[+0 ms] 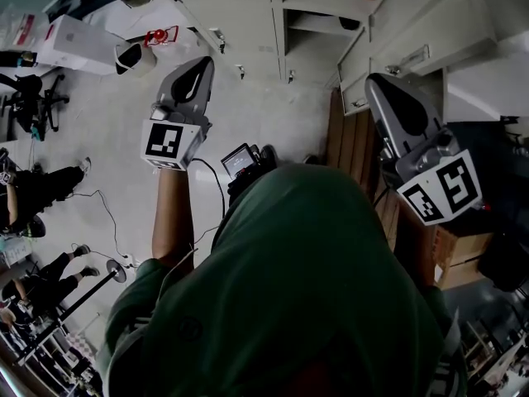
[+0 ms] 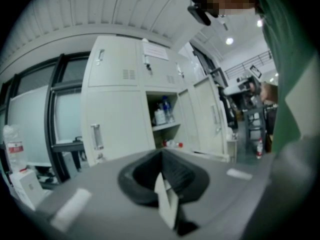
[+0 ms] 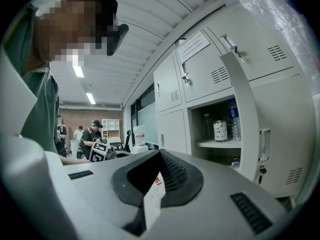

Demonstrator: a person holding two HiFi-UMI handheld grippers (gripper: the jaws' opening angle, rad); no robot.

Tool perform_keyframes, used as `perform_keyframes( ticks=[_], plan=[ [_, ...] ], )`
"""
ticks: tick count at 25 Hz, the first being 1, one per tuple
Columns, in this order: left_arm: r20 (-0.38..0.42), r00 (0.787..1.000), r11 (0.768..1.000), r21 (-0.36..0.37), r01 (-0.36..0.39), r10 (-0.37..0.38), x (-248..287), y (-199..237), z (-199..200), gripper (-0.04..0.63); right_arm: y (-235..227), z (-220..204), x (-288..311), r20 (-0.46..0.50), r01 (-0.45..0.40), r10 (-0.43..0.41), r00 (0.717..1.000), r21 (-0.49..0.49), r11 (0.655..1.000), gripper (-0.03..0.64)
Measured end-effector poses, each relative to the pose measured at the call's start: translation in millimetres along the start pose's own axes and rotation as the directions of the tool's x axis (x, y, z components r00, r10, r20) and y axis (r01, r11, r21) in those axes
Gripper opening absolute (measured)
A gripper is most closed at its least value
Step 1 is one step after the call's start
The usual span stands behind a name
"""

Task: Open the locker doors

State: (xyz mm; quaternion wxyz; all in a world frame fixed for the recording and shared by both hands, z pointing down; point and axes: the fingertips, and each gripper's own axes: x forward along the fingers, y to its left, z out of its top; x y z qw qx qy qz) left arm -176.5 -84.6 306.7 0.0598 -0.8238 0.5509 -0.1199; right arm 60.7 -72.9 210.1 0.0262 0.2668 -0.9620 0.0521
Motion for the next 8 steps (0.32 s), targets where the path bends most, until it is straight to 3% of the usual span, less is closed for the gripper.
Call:
perform_keyframes(
  ticks=[8],
  plan=[
    [-0.002, 1.0, 1.0, -0.001, 0.004, -0.004, -1.7, 3.8, -1.9, -0.003, 2.6, -0.8, 4.9, -0.01, 0.003, -0.003, 1.0, -0.006, 1.0, 0.005]
  ],
)
